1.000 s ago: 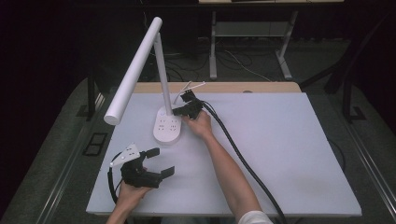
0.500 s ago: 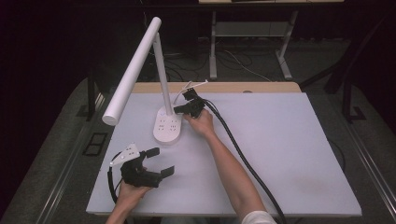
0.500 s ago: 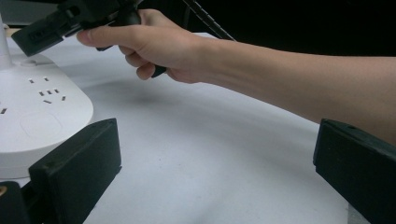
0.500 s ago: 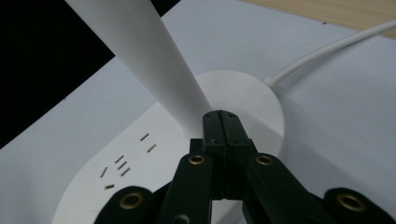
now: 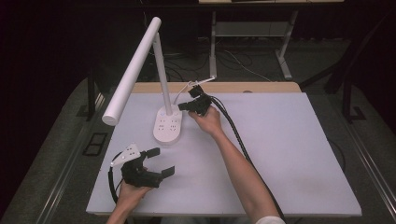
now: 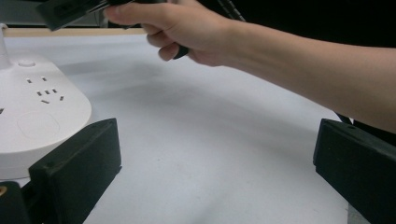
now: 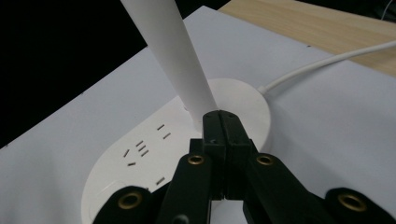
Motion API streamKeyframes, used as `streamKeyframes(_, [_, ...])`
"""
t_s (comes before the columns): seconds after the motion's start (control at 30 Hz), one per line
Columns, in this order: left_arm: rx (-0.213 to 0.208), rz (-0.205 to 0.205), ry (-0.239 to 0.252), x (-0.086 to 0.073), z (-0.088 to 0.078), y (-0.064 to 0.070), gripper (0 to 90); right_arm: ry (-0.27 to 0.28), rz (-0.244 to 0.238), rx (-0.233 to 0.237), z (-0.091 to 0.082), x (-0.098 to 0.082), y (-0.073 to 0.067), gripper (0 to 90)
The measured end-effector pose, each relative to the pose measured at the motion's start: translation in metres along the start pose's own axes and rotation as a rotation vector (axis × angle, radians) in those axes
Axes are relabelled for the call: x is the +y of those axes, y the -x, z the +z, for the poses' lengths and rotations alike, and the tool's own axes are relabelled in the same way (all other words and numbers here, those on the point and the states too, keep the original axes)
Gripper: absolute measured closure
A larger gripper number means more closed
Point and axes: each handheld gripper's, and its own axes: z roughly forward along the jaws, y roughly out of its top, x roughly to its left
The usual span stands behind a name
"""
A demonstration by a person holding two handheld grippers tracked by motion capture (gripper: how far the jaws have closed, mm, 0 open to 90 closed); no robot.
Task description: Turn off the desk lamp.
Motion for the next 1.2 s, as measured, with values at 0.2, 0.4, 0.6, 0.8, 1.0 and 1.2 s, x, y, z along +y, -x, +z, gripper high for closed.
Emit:
streamKeyframes(0.2, [-0.001,0.001,-0.001,0.0,0.001,0.001,0.0,0.017,-0.014,0.001,-0.024,-0.002,-0.001,84.1])
streamKeyframes(0.4, [0.001,0.004,-0.002,0.0,0.001,0.002,0.0,0.029,-0.008,-0.018,-0.049,-0.008,0.0,71.1])
streamKeyframes(0.6, [-0.004,0.001,-0.002,0.0,0.003,0.002,0.0,0.044,-0.031,-0.055,-0.076,-0.017,-0.004,49.4])
streamKeyframes(0.8, [-0.003,0.005,-0.005,0.0,0.003,0.003,0.0,0.07,-0.036,-0.079,-0.104,-0.026,-0.009,27.2])
streamKeyframes(1.0, [-0.004,0.005,-0.006,0.0,0.003,0.003,0.0,0.094,-0.045,-0.061,-0.131,-0.038,-0.016,4.8])
streamKeyframes(1.2, [-0.006,0.015,-0.015,0.0,0.004,0.005,0.0,0.102,-0.044,-0.052,-0.157,-0.061,-0.018,0.5])
